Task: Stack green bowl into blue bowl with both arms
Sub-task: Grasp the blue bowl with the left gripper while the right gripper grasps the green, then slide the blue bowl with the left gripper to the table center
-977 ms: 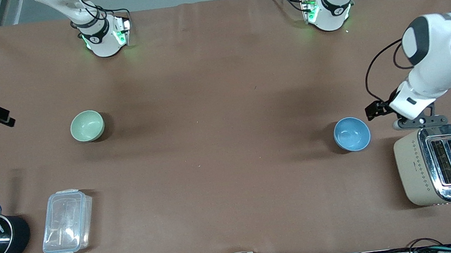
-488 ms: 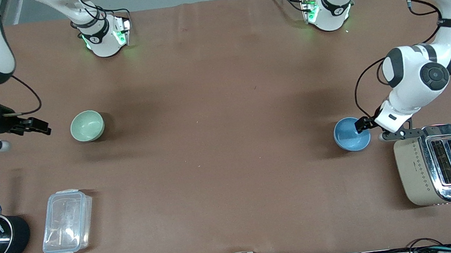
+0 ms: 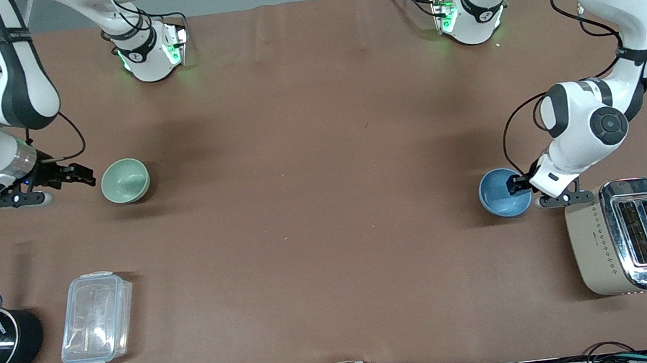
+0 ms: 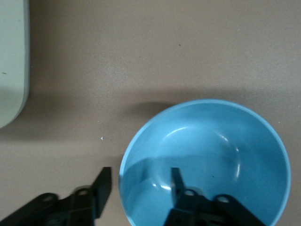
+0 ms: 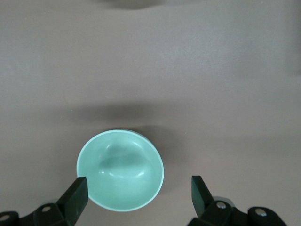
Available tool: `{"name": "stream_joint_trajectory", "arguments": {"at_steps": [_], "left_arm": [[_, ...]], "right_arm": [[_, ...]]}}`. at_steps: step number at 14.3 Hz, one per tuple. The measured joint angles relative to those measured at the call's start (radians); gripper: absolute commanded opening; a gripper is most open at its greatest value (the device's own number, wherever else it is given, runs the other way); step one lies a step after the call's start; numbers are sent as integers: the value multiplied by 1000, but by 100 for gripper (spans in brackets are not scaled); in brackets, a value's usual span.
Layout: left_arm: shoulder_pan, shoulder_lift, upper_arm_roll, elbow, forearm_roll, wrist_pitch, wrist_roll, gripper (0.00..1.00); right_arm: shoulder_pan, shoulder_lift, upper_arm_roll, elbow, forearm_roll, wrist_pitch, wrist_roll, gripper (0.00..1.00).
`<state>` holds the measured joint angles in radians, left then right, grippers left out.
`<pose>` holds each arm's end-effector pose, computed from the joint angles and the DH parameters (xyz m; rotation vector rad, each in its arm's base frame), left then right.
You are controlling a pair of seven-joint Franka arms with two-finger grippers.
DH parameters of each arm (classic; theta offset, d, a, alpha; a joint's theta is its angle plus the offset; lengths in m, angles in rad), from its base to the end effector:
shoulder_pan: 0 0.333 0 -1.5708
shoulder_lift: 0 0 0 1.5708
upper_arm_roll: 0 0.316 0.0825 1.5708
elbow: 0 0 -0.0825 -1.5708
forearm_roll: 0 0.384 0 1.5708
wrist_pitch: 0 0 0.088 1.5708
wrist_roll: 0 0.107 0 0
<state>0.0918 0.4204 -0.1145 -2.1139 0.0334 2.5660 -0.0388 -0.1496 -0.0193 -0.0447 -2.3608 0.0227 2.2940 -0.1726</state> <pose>0.5827 -0.0134 0.2170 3.1123 -0.0014 0.0530 0.4830 -0.0945 0.3311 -3.1144 0.0578 0.0678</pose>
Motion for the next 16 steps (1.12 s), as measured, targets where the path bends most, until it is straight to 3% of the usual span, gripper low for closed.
{"name": "stream_joint_trajectory", "arguments": {"at_steps": [2,3,7,10,13,16], "left_arm": [[0,3,0,0,0,0,0,5],[0,4,0,1,0,0,0,1],[0,-1,-7,21,0,-1,0,0],[-1,-5,-26,68,0,-44,-8,0],[-6,-15,-118,149,0,-155,-139,0],[-49,-16,-206,188,0,-185,-287,0]], "right_arm": [[0,24,0,-44,0,61,-3,97],[0,47,0,-57,0,89,-7,96],[-12,137,0,-80,0,191,-37,95],[-18,152,0,-86,0,209,-52,94],[-19,153,0,-98,0,244,-53,94],[-21,156,0,-163,0,360,-53,94]]}}
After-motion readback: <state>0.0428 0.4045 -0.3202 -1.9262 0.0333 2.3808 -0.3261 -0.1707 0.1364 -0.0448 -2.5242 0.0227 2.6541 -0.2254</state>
